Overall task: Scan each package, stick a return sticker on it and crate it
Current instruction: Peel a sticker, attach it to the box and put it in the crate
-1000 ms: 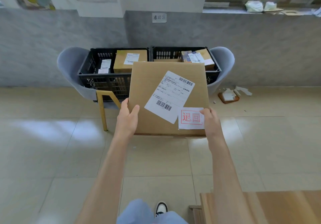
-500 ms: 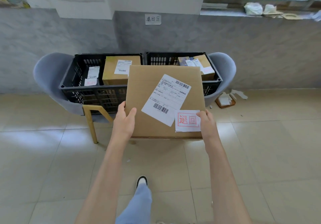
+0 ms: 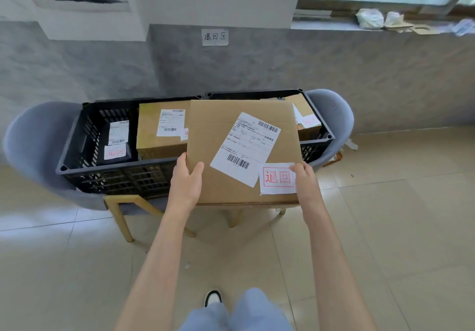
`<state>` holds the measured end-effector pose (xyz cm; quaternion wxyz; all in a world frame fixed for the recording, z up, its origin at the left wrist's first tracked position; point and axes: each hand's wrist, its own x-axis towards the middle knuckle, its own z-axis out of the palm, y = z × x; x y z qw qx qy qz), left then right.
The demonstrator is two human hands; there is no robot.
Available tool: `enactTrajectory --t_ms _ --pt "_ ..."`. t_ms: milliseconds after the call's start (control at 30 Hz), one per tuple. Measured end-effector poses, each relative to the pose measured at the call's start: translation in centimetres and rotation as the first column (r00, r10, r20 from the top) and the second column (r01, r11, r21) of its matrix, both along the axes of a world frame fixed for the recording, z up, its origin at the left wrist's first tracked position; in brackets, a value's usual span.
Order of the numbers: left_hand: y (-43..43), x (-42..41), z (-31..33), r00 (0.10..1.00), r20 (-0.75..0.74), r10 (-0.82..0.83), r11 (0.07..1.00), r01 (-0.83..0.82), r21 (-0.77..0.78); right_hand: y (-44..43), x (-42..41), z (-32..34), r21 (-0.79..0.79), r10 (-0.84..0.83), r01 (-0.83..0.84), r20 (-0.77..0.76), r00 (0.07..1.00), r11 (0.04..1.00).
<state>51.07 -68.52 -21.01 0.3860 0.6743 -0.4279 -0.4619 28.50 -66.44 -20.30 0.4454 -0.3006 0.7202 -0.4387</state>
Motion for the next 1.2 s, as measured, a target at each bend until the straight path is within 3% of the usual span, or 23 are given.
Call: enactTrajectory --t_ms 300,833,1200 --pt "-6.7 -1.1 -1.2 0.999 -0.047 -0.015 0.999 0.016 0.038 -6.4 -1.2 -1.5 0.022 -0.018 0.018 0.001 1.000 1.000" --pt "-21.7 -7.5 -2.4 0.989 -0.031 0.147 0.986 -0.144 0.082 -23.5 -6.7 -3.9 0.044 0.129 -0.128 -0.003 0.992 0.991" --pt "-26.7 -8.4 -4.9 0.977 -0.008 0.212 0.963 -0.207 0.174 -29.7 -7.8 -7.4 0.149 0.193 -0.194 0.025 0.981 0.970"
